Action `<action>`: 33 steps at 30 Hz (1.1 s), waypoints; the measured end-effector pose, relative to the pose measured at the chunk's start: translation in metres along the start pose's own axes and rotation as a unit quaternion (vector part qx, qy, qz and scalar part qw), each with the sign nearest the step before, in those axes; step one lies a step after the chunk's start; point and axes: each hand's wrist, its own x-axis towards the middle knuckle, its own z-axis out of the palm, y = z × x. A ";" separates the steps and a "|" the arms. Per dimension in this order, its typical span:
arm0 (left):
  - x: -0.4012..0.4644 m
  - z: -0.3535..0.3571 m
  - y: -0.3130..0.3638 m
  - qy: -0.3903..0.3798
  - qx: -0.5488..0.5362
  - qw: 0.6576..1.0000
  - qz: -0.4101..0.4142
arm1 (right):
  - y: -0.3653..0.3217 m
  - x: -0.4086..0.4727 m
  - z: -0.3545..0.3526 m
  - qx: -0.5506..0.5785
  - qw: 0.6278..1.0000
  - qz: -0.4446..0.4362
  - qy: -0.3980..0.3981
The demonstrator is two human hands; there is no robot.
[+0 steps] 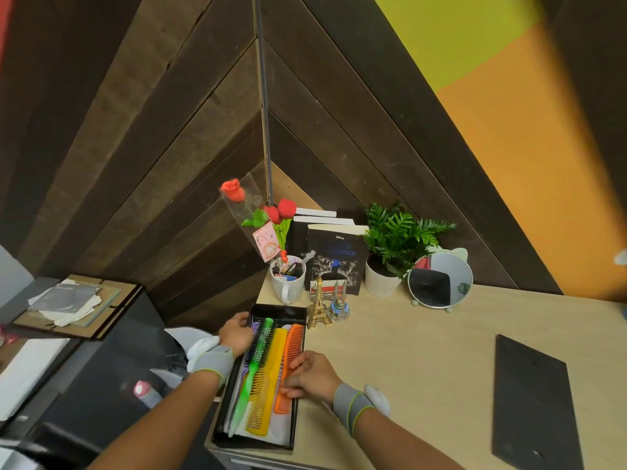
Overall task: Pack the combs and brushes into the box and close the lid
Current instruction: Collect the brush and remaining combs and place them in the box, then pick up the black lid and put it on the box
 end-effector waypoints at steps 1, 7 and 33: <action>0.001 -0.001 0.001 -0.014 -0.010 1.000 -0.001 | 0.000 0.001 0.000 0.005 1.000 0.002 -0.003; 0.006 -0.001 0.002 -0.010 -0.014 1.000 -0.004 | -0.007 0.001 -0.003 0.012 0.999 0.016 -0.029; -0.057 0.137 0.096 -0.094 -0.187 0.966 0.155 | 0.034 -0.042 -0.188 0.002 0.963 0.026 0.267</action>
